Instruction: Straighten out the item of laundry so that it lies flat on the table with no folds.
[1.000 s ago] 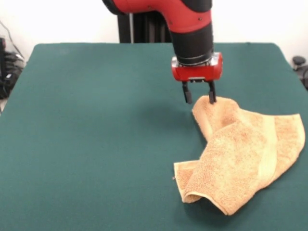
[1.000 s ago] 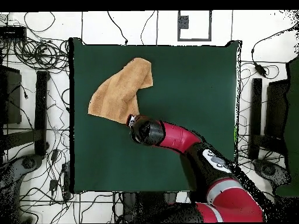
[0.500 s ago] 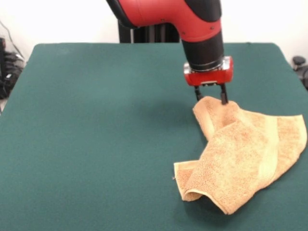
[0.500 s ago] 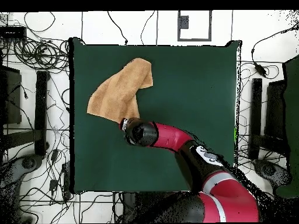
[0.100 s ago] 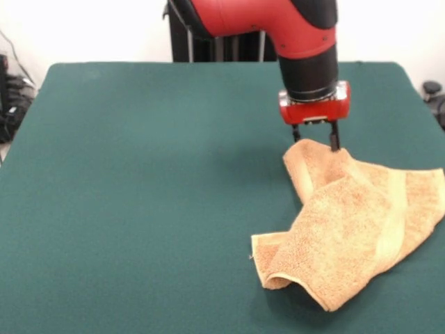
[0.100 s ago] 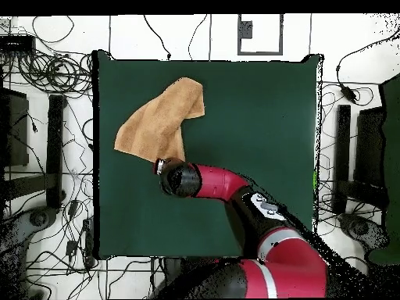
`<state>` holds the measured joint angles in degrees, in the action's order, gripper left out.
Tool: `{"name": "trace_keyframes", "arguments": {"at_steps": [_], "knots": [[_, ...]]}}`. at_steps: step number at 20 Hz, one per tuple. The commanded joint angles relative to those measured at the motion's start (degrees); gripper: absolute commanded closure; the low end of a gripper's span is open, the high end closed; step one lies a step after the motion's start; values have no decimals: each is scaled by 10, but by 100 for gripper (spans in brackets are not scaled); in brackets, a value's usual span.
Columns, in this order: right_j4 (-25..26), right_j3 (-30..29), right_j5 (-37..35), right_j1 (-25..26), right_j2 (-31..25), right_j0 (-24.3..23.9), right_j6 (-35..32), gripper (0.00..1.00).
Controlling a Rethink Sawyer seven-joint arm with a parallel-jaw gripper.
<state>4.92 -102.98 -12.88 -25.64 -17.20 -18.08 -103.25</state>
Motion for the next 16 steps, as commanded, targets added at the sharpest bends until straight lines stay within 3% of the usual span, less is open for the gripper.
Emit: {"name": "trace_keyframes", "arguments": {"at_steps": [1, 3, 6, 9, 12, 16], "knots": [[-5, 22, 66, -21, 7, 33, -100, 0], [-11, 7, 68, -33, 2, 28, -107, 0], [-21, -7, 58, -75, 39, 51, -126, 0], [-26, -5, 77, -87, 78, 75, -142, 0], [-34, -3, 99, -80, 102, 85, -150, 0], [-31, -8, 137, -56, 78, 59, -138, 0]]}}
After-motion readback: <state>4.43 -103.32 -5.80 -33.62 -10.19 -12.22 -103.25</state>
